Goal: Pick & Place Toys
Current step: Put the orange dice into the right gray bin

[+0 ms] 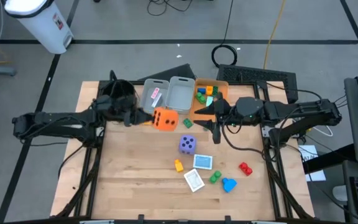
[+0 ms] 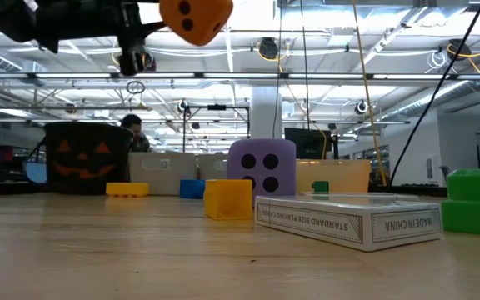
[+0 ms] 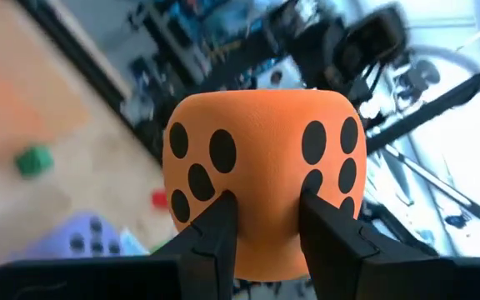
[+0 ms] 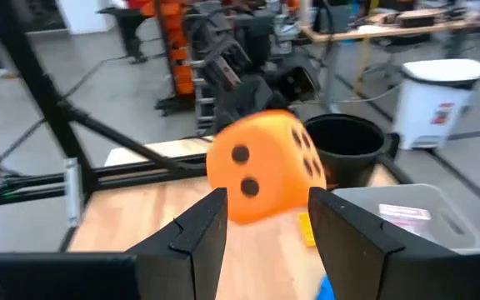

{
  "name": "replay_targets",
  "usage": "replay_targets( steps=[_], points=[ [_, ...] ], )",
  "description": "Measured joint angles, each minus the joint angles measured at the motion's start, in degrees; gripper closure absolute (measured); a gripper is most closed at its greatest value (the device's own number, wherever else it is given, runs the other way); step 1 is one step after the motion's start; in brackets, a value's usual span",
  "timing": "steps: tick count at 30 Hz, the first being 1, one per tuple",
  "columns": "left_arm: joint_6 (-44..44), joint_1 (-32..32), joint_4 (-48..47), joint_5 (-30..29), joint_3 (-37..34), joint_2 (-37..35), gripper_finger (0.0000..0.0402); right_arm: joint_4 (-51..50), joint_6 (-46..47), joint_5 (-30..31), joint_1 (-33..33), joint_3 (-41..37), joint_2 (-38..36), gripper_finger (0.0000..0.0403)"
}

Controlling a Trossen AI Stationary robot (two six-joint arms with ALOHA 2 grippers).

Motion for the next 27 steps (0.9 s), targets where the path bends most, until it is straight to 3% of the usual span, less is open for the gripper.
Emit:
replay_targets(
  steps=[11,22,27],
  points=[
    [6.29,8.64,-3.66,-0.22,12.7,5.41,0.029,-2.73,-0.59,2.27,0.0,0.0,-0.59,0.0243],
    [9.32,12.87,-8.02,6.41,22.19,15.89,0.0289,-7.64,-1.72,8.77,-0.52,0.0,-1.49,0.0243],
    [9.85,12.83,-8.15,8.75,24.64,18.88,0.0289,-5.21,-3.31,3.94,-3.34,0.0,-1.03,0.0243]
  ],
)
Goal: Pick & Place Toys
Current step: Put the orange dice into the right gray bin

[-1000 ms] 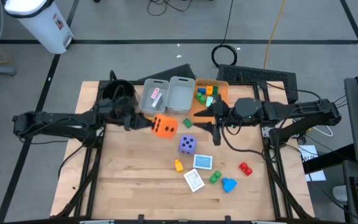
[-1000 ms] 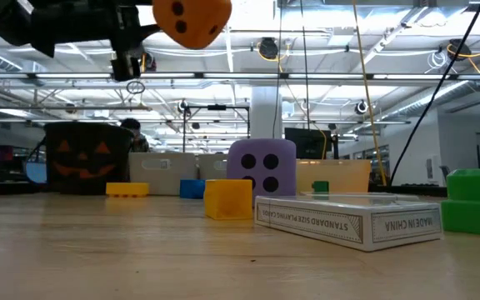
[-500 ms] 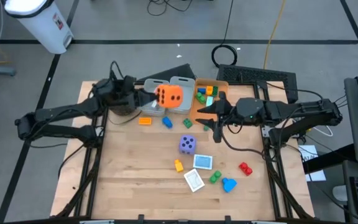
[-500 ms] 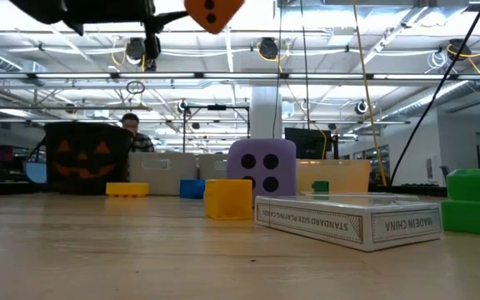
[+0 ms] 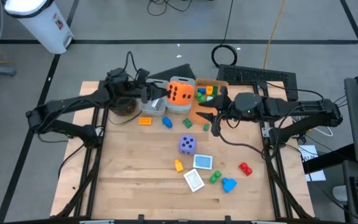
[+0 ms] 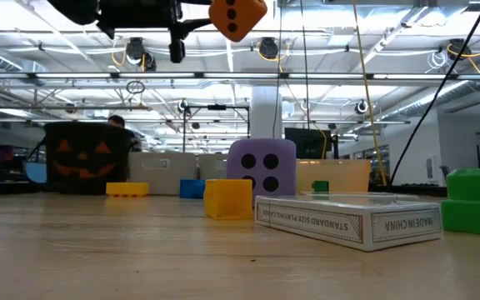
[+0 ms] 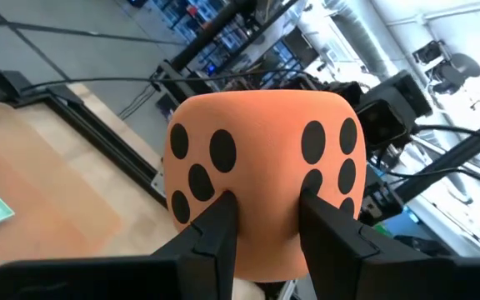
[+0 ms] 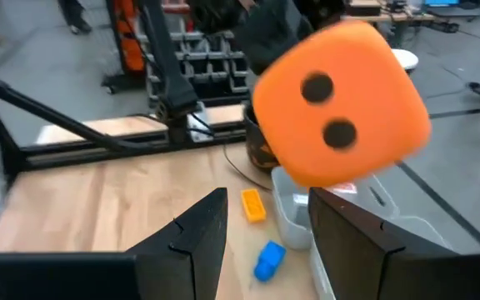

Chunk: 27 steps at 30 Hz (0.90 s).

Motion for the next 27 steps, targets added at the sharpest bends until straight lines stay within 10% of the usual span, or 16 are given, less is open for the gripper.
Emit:
replay_targets(
  steps=[27],
  points=[
    [4.58,4.5,-8.26,-1.59,0.58,0.88,0.0289,-3.04,-1.26,-3.76,-11.8,-0.02,-5.05,0.0115]
  ],
)
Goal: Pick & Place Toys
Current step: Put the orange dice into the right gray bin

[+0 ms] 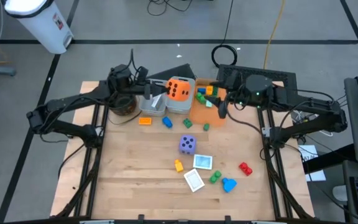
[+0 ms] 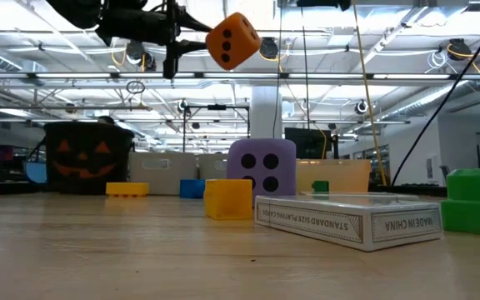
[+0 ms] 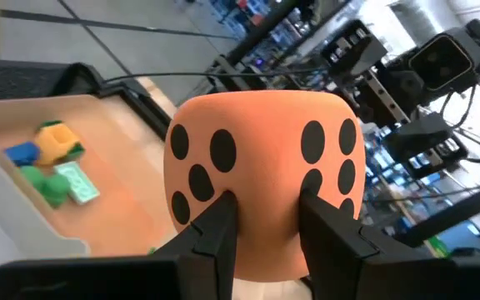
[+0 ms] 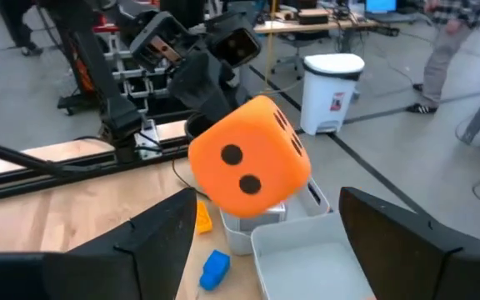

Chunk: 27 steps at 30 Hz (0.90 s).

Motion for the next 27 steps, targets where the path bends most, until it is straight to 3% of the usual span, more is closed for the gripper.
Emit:
replay_targets(
  steps=[7,14,18,27],
  points=[
    [2.37,3.68,-3.18,-2.77,0.0,1.44,0.0289,-5.03,3.95,-0.25,-0.72,0.0,-2.65,0.012],
    [3.56,5.25,-3.89,-1.45,2.19,8.14,0.0289,-9.93,7.65,-0.31,-0.62,0.0,-2.71,0.0123],
    [6.44,5.23,-6.87,-1.64,7.55,12.15,0.0289,-12.18,7.85,-0.29,-0.62,0.0,-2.71,0.0124],
    [17.9,5.66,-30.88,-9.61,26.98,22.61,0.0289,-15.56,4.72,-0.29,-0.64,0.0,-2.71,0.0125]
  ],
)
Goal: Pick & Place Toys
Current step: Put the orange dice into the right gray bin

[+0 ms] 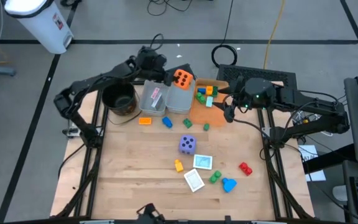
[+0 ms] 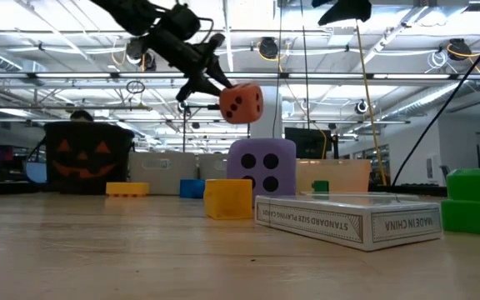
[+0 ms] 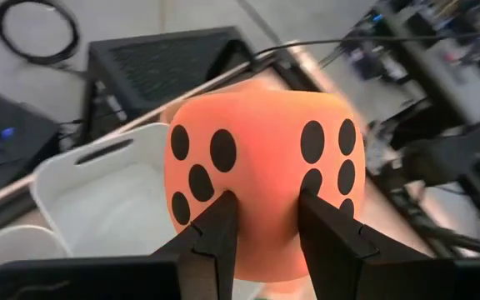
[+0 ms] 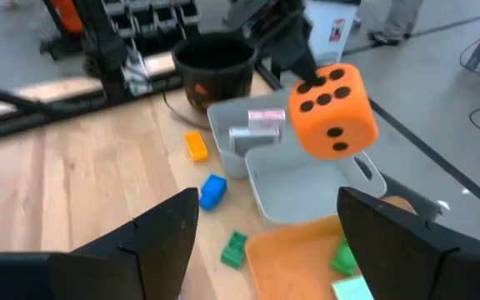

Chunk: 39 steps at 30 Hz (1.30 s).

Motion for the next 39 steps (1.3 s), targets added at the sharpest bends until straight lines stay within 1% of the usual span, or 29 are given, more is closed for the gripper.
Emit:
replay_targets(
  steps=[5,10,15,20,26,34,37,39],
  points=[
    [4.08,-0.25,-9.02,-3.06,8.29,5.01,0.0289,-4.06,-1.62,0.05,-0.62,0.0,0.0,0.0127],
    [7.65,-0.95,-15.23,-7.14,11.97,8.12,0.0289,-5.5,-2.24,0.11,-1.98,0.0,-0.43,0.0131],
    [10.47,-2.74,-19.07,-10.98,14.46,11.04,0.0289,-6.47,-3.33,0.05,-3.52,0.0,-1.85,0.0131],
    [13.21,-4.66,-21.4,-16.06,17.71,14.32,0.0289,-7.41,-3.23,0.04,-4.58,0.0,-3.4,0.0131],
    [20.42,-6.57,-26.9,-22.61,24.6,19.72,0.0289,-9.43,-2.04,0.04,-4.92,-0.02,-4.33,0.0132],
    [28.94,-7.16,-33.24,-26.59,33.59,26.64,0.0289,-12.85,-0.13,0.02,-4.92,-0.04,-4.77,0.0136],
    [32.66,-7.79,-34.55,-29.41,35.47,27.84,0.0289,-13.16,-0.13,0.01,-4.9,-0.07,-4.85,0.0137],
    [35.39,-8.38,-34.42,-30.41,35.53,28.12,0.0289,-13.34,-0.11,0.02,-4.9,-0.07,-4.87,0.0136]
  ],
)
